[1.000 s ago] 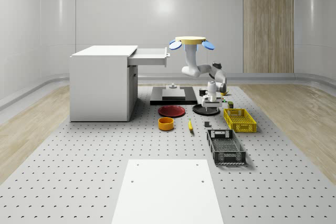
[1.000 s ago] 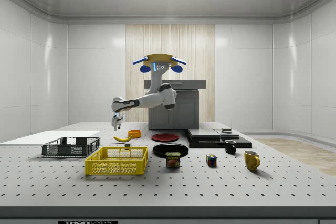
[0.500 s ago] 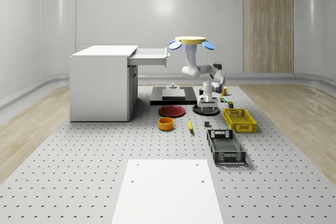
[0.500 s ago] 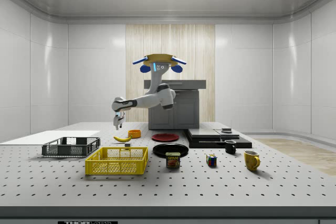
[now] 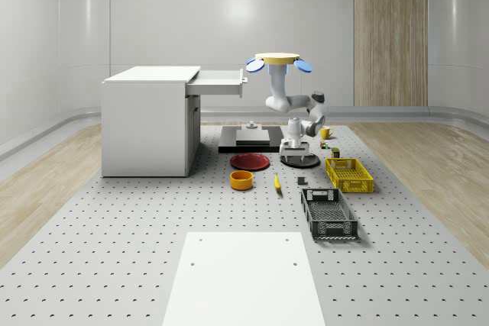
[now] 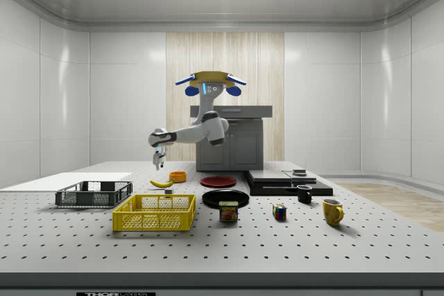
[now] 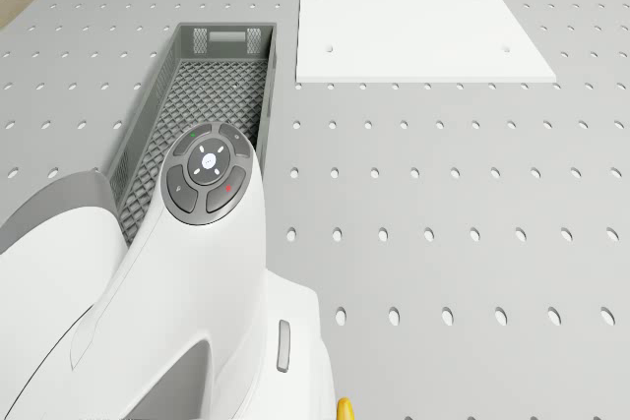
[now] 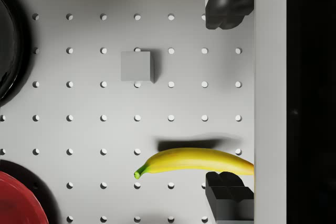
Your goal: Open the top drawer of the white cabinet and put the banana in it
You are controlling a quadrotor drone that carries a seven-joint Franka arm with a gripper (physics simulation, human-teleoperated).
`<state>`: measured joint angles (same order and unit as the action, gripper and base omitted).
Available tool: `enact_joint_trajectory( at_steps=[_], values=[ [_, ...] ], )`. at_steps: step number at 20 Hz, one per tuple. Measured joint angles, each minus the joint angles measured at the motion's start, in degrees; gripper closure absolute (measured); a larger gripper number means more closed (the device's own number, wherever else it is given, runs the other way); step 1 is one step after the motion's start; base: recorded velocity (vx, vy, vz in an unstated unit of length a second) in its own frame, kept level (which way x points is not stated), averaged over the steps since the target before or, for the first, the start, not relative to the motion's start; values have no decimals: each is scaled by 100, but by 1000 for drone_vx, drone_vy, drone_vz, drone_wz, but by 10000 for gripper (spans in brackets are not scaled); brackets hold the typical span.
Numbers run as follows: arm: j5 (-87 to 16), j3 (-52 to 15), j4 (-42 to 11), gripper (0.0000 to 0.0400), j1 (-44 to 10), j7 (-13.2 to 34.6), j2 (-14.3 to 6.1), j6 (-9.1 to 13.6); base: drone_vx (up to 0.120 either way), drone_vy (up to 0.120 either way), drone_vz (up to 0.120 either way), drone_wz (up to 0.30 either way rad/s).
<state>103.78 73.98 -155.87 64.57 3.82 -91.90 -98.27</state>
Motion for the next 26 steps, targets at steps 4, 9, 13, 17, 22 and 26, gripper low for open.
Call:
enact_joint_trajectory(
  at_steps=[4, 9, 13, 17, 22, 26],
  values=[
    [120, -103, -43, 0, 284, -339, 46, 13, 0, 0, 0, 0],
    [449, -440, 38, 0, 559, -579, 115, -79, 0, 0, 0, 0],
    [744, -742, 148, 0, 744, -710, 191, -165, 0, 0, 0, 0],
    [951, -924, 208, 0, 986, -935, 307, -156, 0, 0, 0, 0],
    [1264, -1216, 350, 0, 1230, -1115, 463, -192, 0, 0, 0, 0],
    [1472, -1389, 447, 0, 1430, -1278, 614, -171, 0, 0, 0, 0]
  ],
)
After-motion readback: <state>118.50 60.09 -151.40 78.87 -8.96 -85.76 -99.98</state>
